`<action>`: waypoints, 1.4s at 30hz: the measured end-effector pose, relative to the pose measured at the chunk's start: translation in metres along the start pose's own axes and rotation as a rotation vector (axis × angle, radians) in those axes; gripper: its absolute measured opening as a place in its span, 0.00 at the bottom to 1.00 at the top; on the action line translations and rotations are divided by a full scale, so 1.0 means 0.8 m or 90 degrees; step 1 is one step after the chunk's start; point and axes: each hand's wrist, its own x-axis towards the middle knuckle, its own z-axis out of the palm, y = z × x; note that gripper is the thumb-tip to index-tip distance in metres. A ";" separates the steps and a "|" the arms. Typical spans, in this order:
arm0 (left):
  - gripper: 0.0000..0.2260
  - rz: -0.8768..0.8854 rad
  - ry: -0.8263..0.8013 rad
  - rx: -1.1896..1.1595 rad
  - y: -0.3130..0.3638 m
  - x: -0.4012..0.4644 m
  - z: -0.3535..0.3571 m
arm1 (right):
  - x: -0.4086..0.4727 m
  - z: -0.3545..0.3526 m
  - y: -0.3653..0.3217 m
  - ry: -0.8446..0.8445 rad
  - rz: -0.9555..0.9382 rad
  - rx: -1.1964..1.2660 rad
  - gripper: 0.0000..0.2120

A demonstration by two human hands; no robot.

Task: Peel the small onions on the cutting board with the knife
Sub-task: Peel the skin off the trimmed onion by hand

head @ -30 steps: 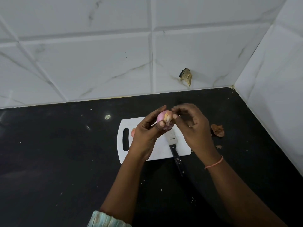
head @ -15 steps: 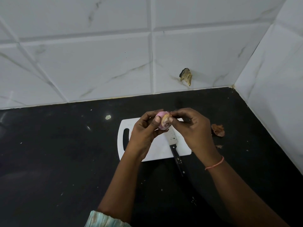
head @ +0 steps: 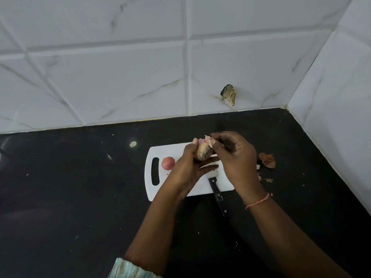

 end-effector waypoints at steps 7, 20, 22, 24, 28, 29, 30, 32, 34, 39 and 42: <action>0.11 0.071 0.049 0.094 -0.003 -0.001 -0.006 | 0.007 -0.015 0.010 0.014 0.123 0.005 0.04; 0.16 0.052 -0.041 -0.135 0.005 -0.001 -0.008 | 0.016 -0.055 0.067 0.135 0.200 -0.103 0.02; 0.14 0.064 -0.025 -0.123 0.003 0.000 -0.009 | 0.015 -0.064 0.081 0.101 0.154 -0.236 0.07; 0.11 0.083 0.001 -0.088 0.001 0.002 -0.009 | 0.013 -0.067 0.081 0.035 0.117 -0.331 0.10; 0.12 0.097 0.006 -0.036 0.001 0.001 -0.008 | 0.013 -0.048 0.038 -0.041 -0.049 -0.241 0.10; 0.14 0.101 0.004 -0.022 0.002 0.001 -0.008 | 0.012 -0.041 0.024 -0.087 -0.075 -0.176 0.11; 0.15 0.108 -0.001 -0.010 0.002 0.000 -0.008 | 0.012 -0.033 0.012 -0.138 -0.071 -0.118 0.13; 0.14 0.118 -0.015 0.006 0.003 0.000 -0.009 | 0.010 -0.020 -0.002 -0.192 -0.060 -0.060 0.14; 0.13 0.123 -0.014 0.018 0.003 0.000 -0.011 | 0.008 -0.013 -0.002 -0.183 -0.066 -0.047 0.13; 0.13 0.154 0.008 0.039 0.001 0.002 -0.016 | 0.001 -0.008 0.004 -0.159 -0.065 -0.003 0.14; 0.14 0.167 0.017 0.045 0.000 0.004 -0.015 | -0.001 -0.005 0.004 -0.138 -0.076 -0.012 0.14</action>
